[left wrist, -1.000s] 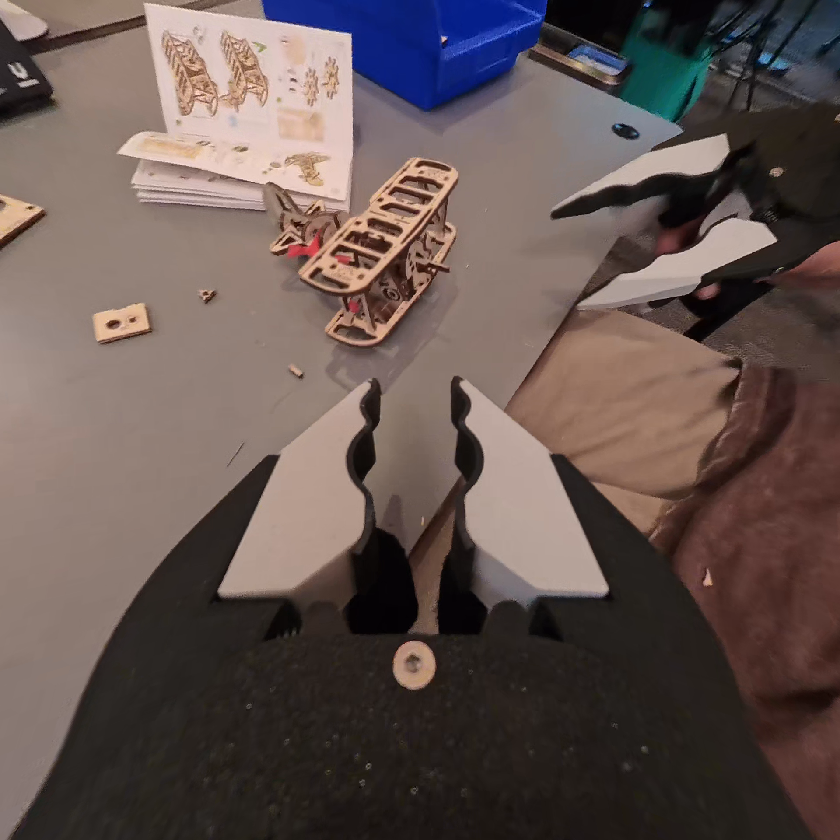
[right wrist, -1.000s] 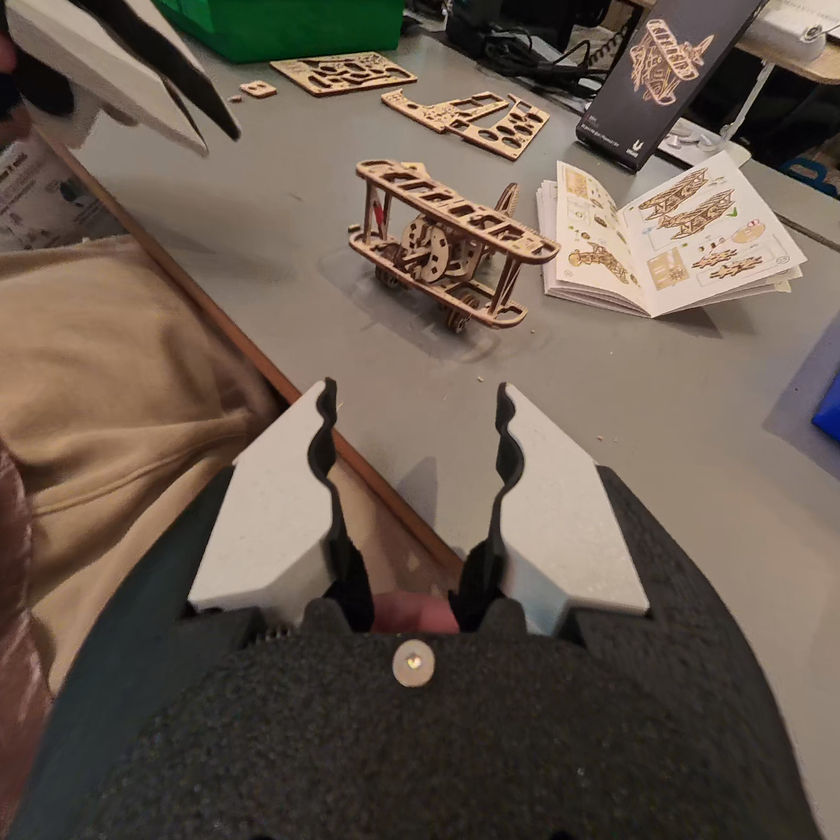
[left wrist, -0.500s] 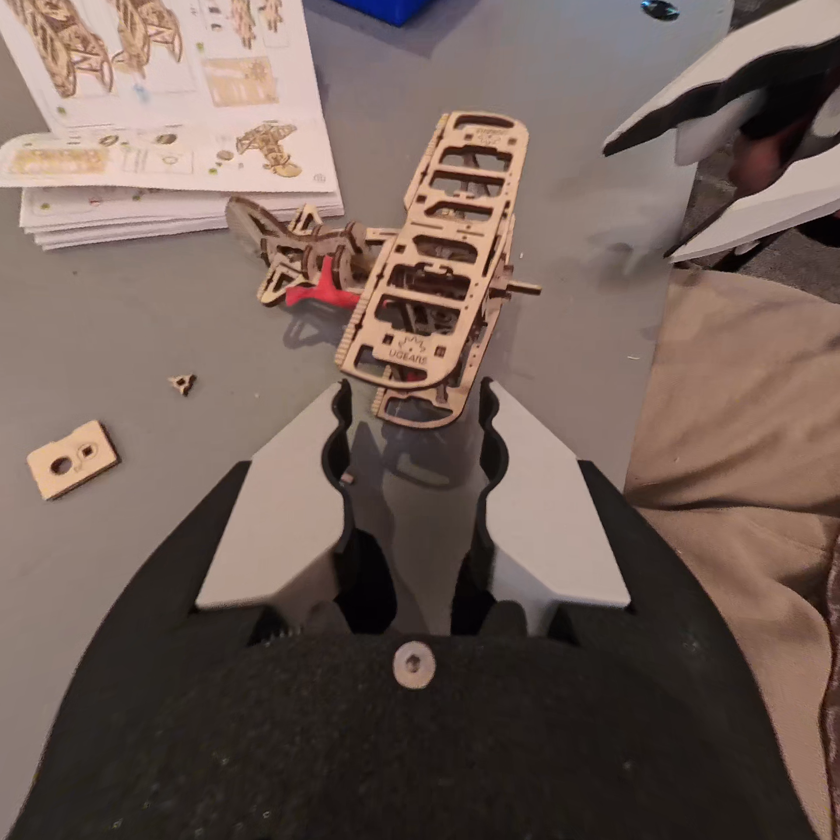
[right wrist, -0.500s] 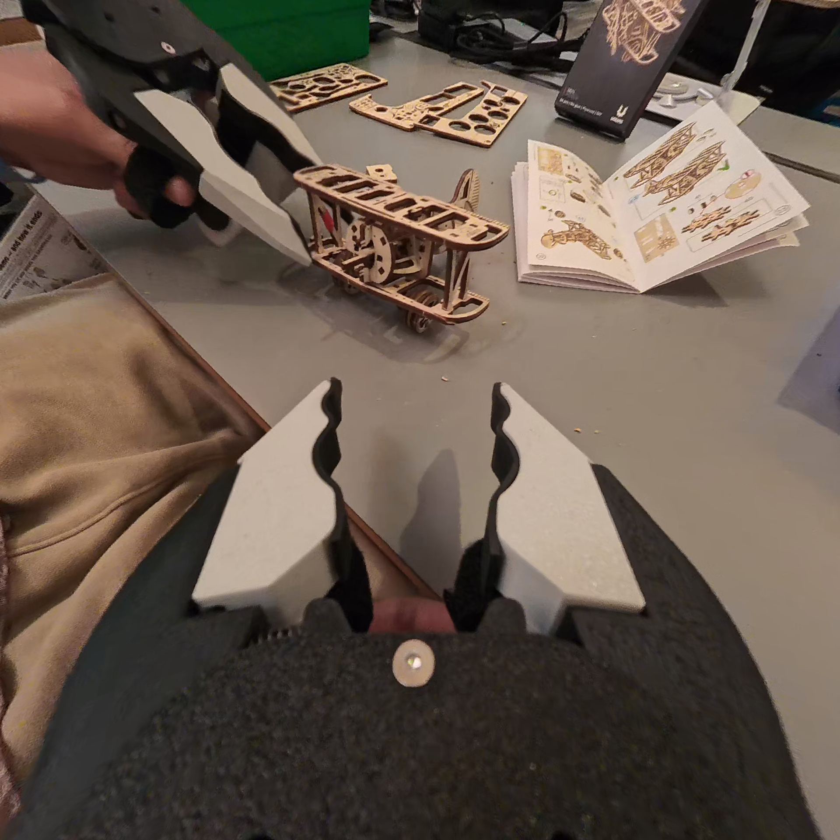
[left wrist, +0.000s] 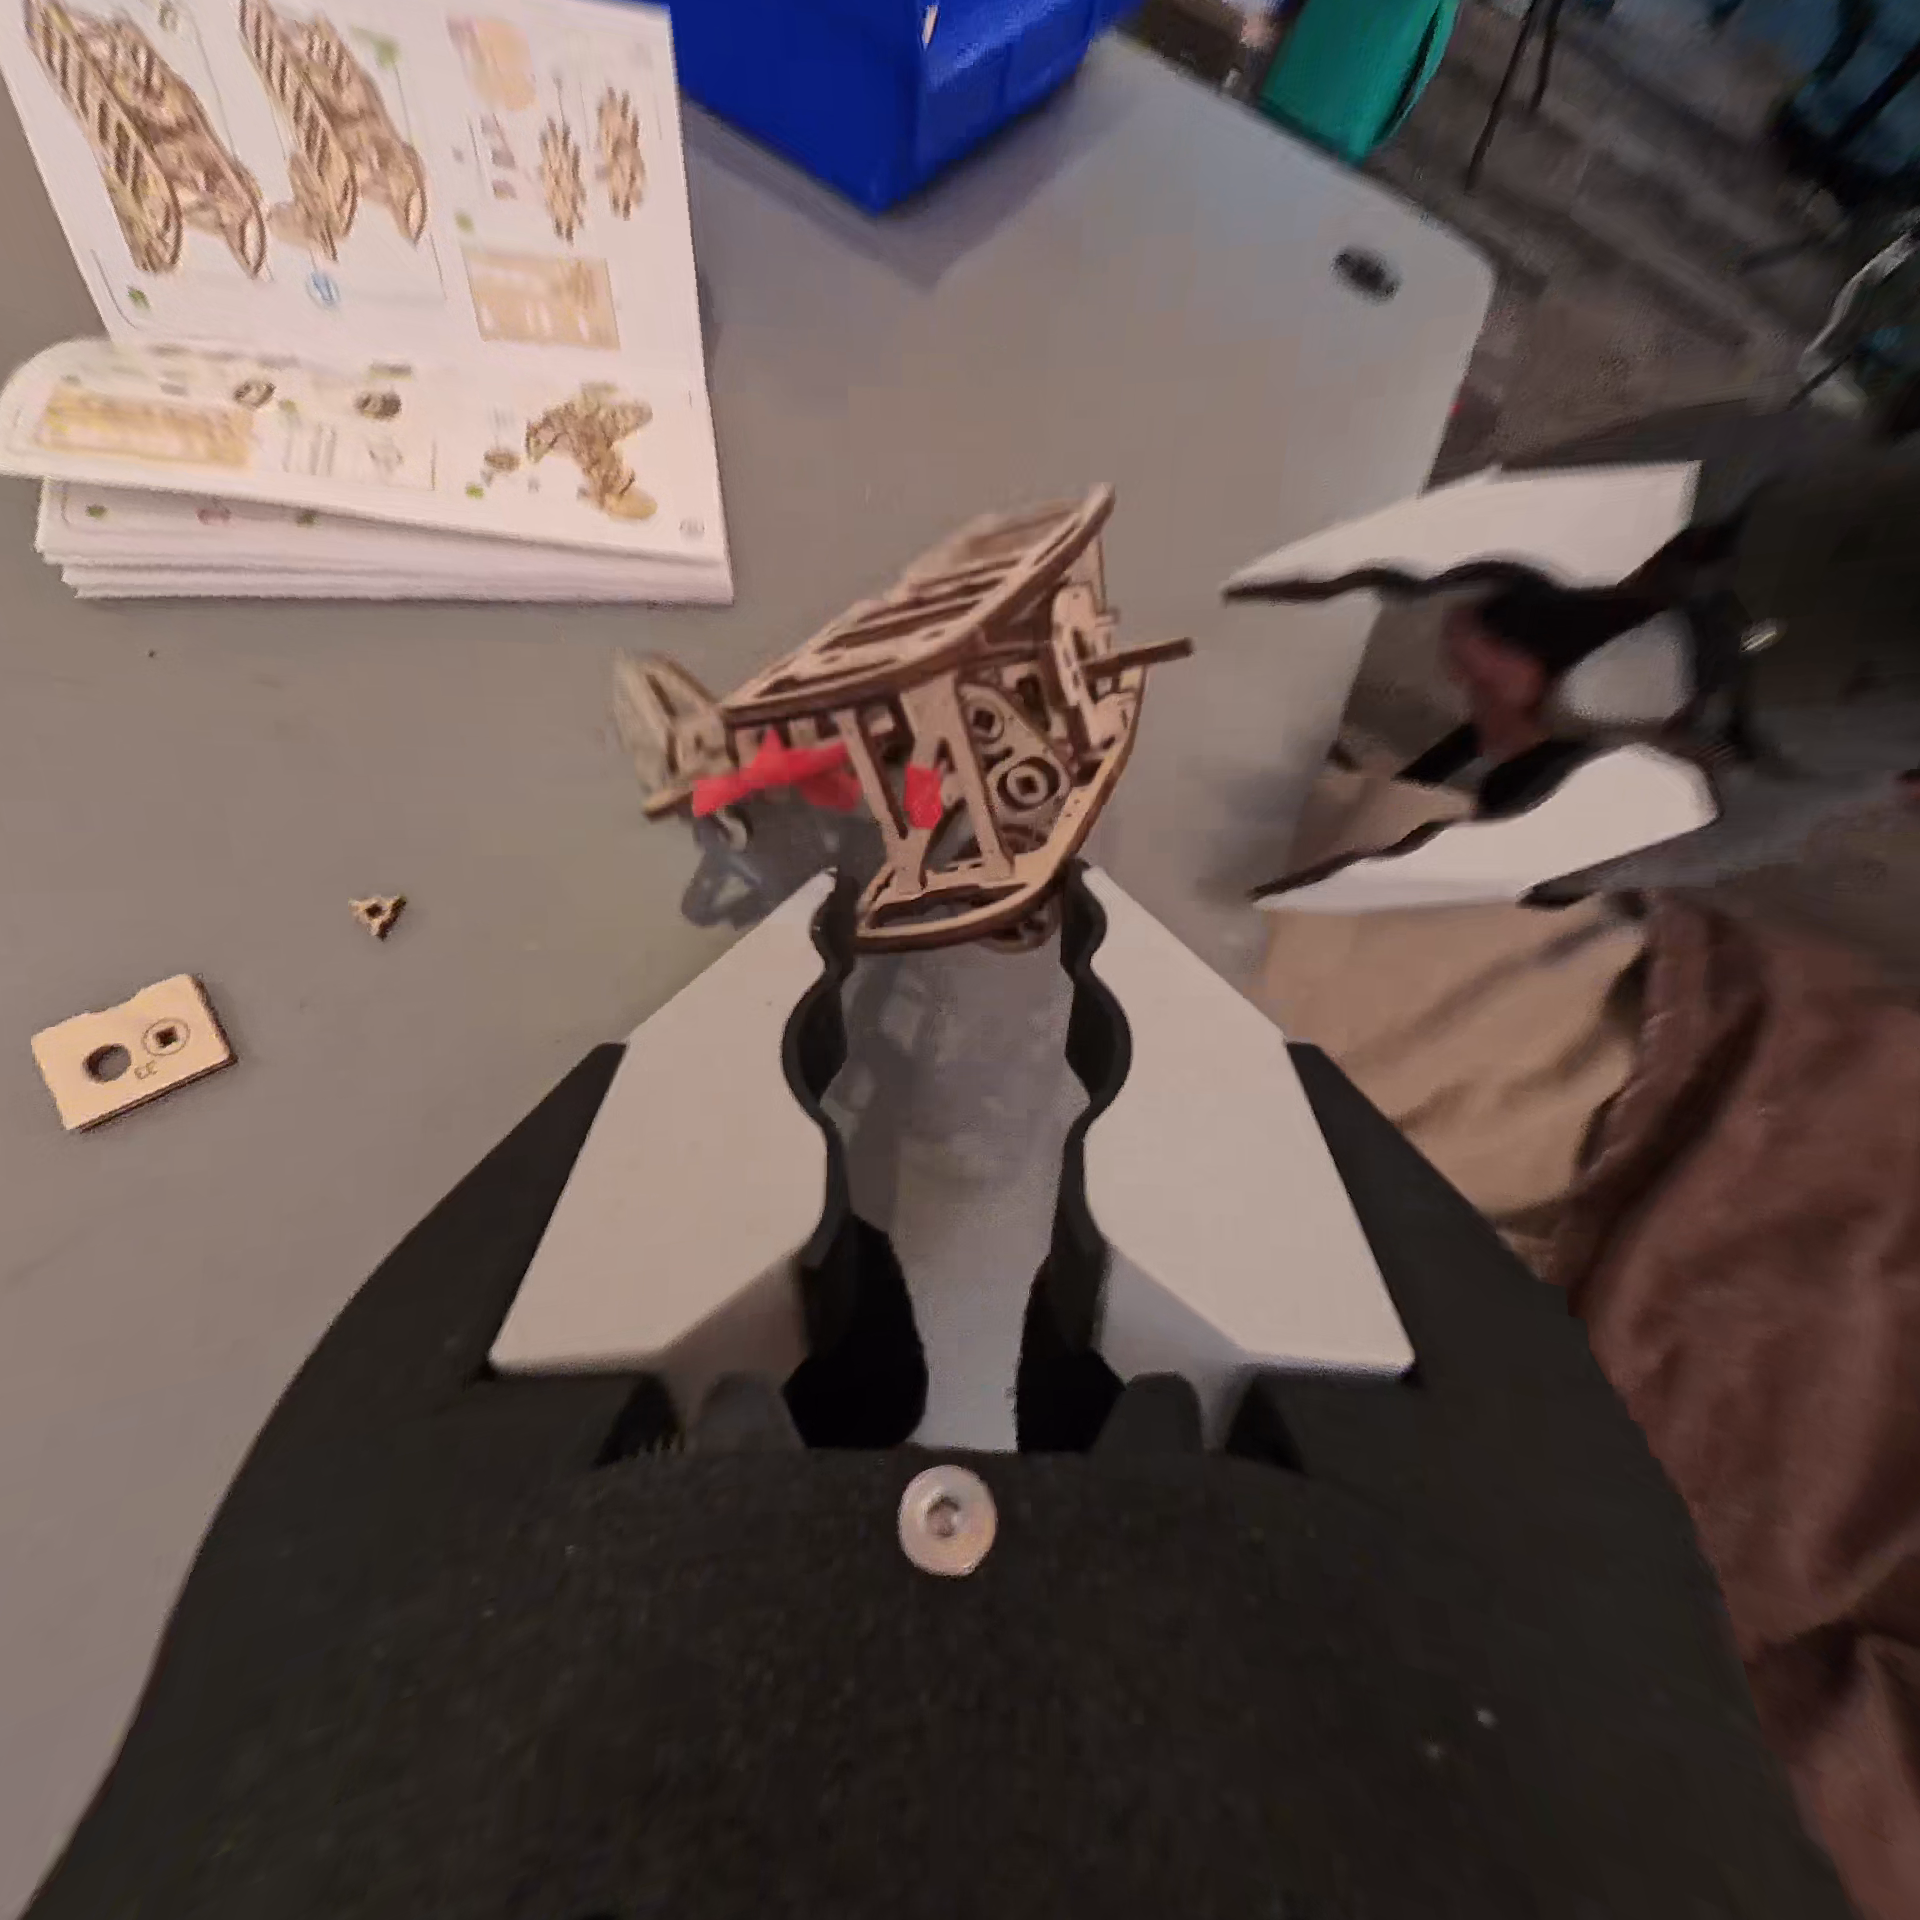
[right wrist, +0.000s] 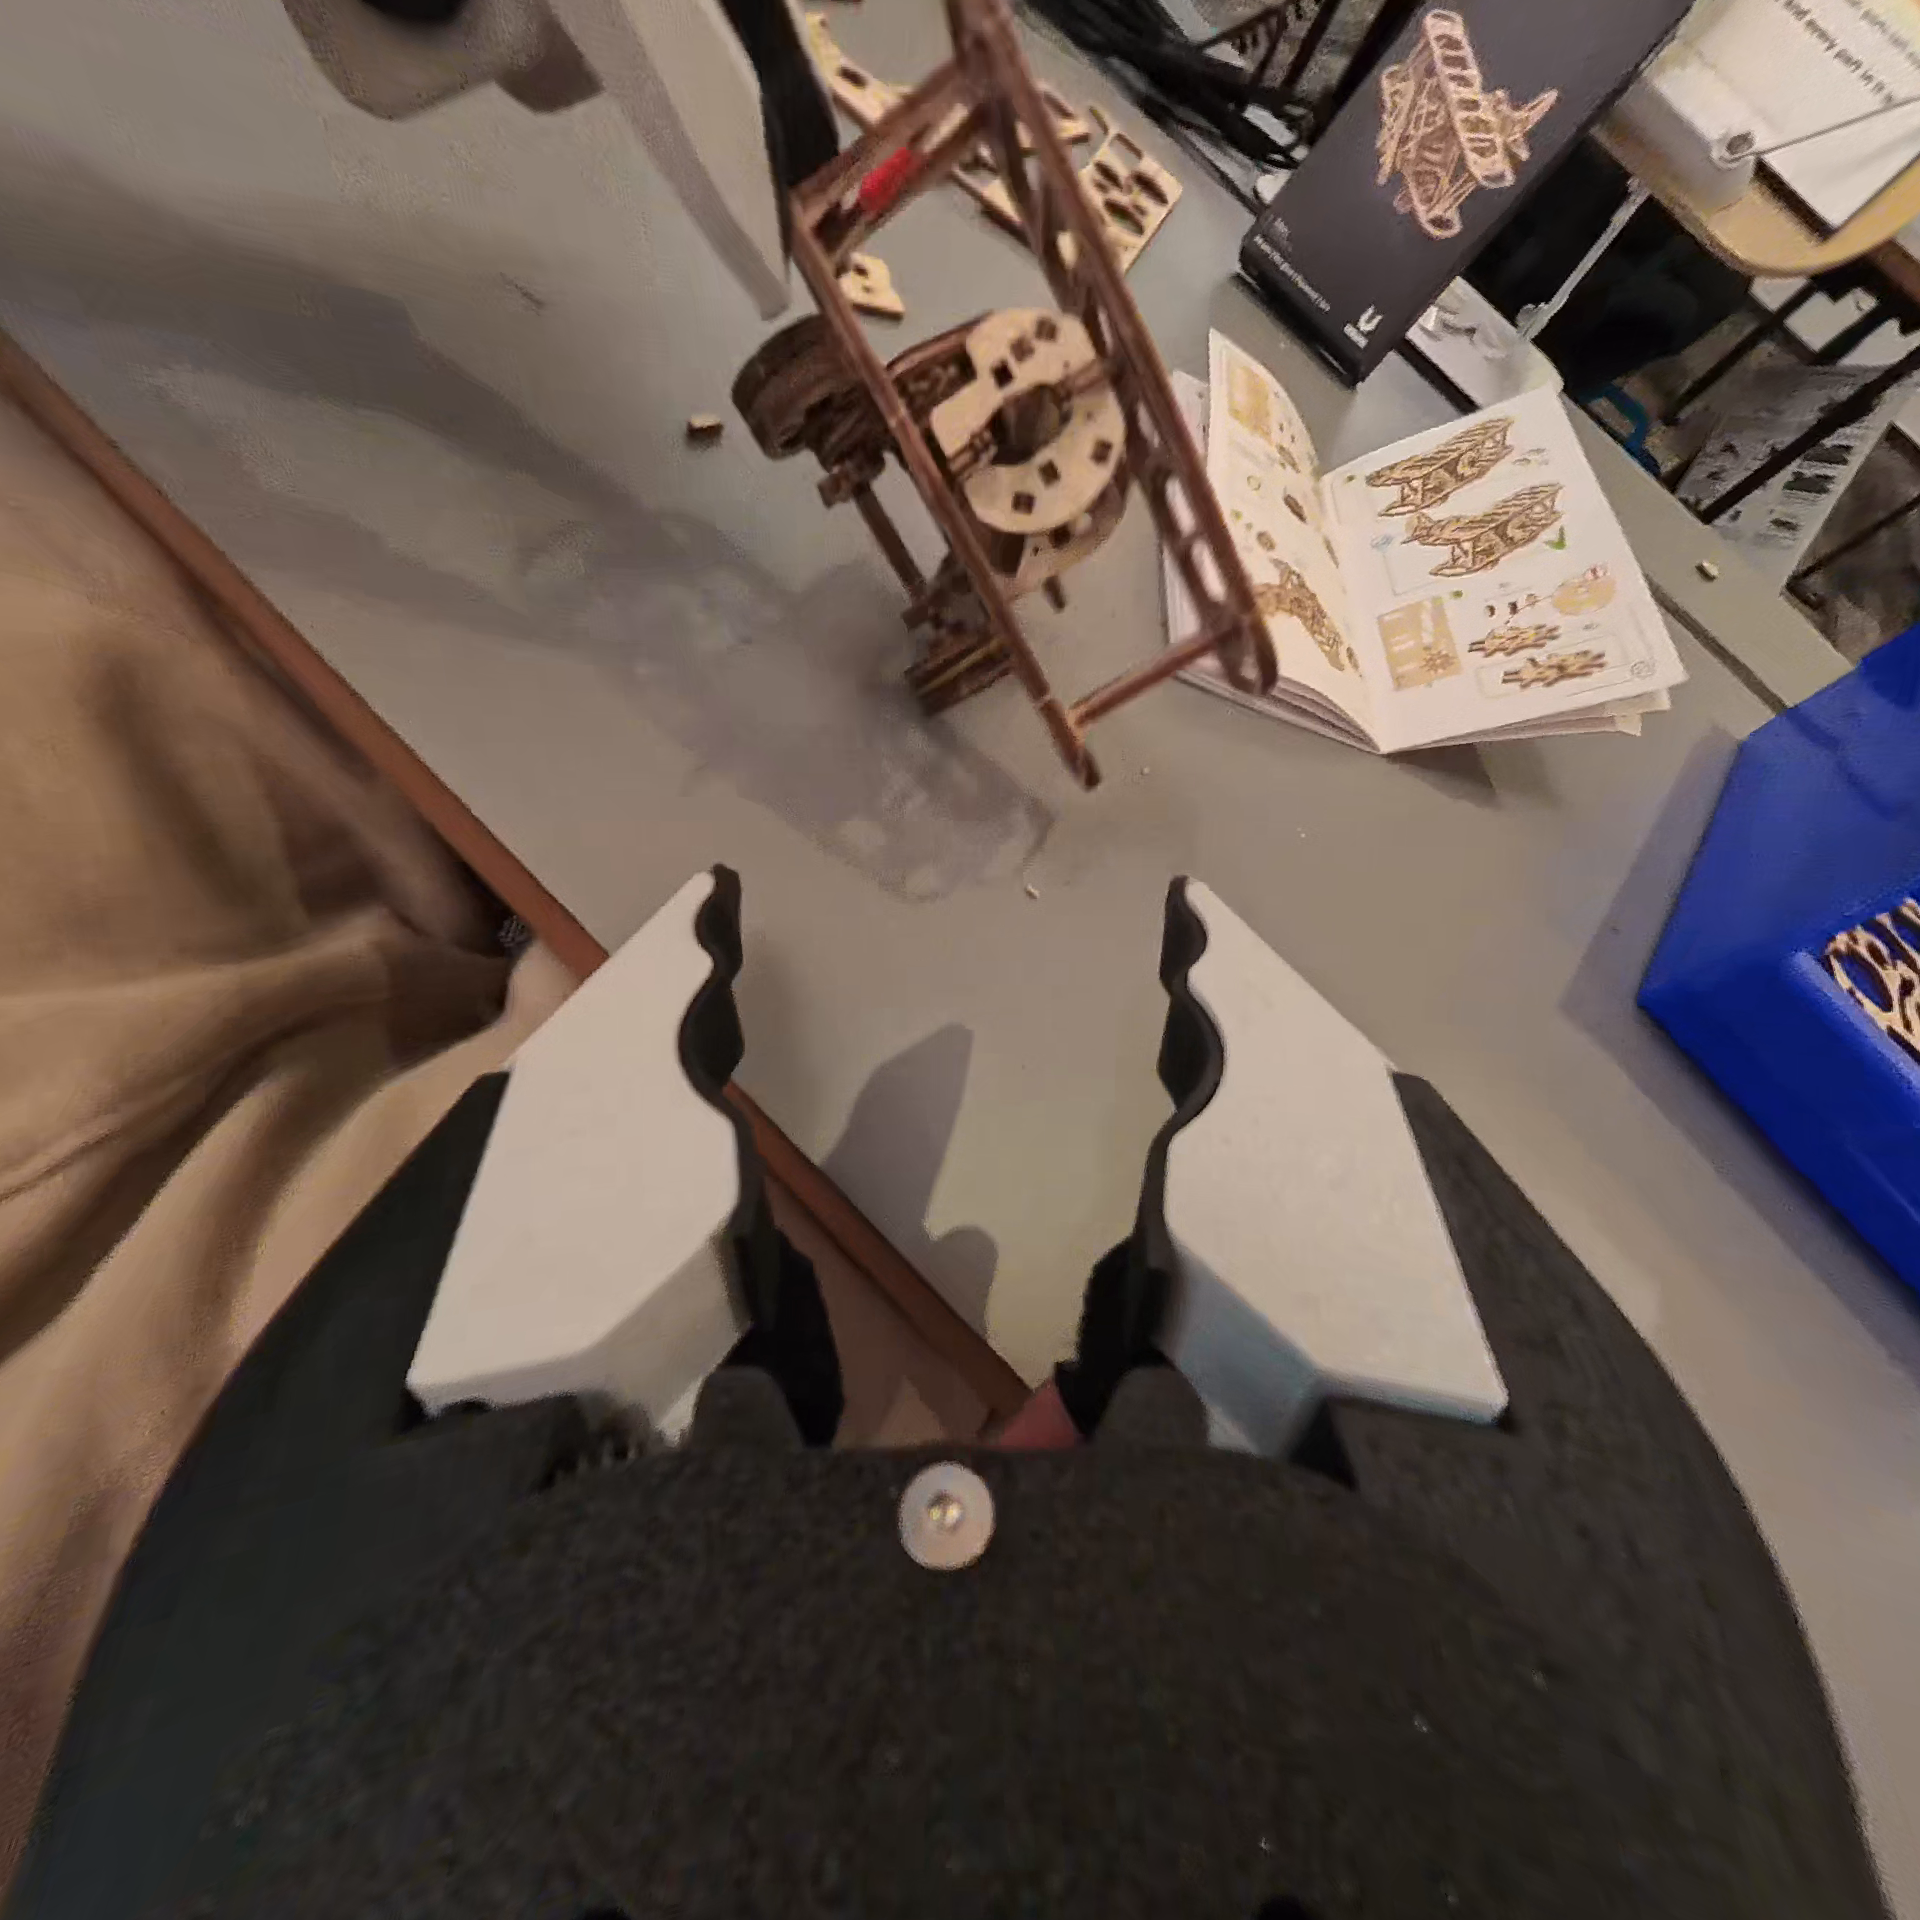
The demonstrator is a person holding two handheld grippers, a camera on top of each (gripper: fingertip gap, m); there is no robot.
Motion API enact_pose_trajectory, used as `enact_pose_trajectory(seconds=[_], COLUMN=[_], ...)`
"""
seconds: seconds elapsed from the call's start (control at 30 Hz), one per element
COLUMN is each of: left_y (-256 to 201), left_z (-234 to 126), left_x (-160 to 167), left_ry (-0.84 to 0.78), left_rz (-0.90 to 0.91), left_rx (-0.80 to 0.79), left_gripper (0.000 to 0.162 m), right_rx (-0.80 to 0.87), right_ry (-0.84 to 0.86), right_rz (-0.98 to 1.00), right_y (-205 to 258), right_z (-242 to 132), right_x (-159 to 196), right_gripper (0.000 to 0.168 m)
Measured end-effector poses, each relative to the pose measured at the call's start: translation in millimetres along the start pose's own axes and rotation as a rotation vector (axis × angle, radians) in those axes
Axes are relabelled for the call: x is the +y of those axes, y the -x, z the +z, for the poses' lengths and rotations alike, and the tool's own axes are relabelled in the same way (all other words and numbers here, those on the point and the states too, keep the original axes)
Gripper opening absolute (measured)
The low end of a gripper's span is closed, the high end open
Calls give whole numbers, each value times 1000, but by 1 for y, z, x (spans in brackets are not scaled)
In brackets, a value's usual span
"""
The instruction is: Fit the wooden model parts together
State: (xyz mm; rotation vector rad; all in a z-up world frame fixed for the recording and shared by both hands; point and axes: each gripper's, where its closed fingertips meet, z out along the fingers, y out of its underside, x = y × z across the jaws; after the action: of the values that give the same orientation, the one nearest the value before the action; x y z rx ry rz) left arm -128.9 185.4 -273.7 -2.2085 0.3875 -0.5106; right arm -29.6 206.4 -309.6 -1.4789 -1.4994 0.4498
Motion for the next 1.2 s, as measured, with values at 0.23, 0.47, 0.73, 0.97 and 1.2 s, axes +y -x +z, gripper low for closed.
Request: enact_pose_trajectory(seconds=[0.23,0.47,0.73,0.97,1.2], left_y=[-20,-34,-53,-37,-33], left_z=[1,5,-19,-19,-16], left_x=[-8,-16,-29,-13,-17], left_ry=[9,-15,-141,-160,-200], left_rz=[-12,-81,-224,-286,-368], left_rx=[41,104,352,384,449], left_gripper=[26,26,2,0,0], right_rx=[5,156,156,-102,-242], right_ry=[-20,-14,-164,-121,-109], right_rz=[103,-190,-213,50,147], right_y=[1,-20,-31,-17,9], right_z=[14,6,-22,-13,0], right_x=[-19,-11,-34,-15,-13], right_gripper=[76,59,60,55,60])
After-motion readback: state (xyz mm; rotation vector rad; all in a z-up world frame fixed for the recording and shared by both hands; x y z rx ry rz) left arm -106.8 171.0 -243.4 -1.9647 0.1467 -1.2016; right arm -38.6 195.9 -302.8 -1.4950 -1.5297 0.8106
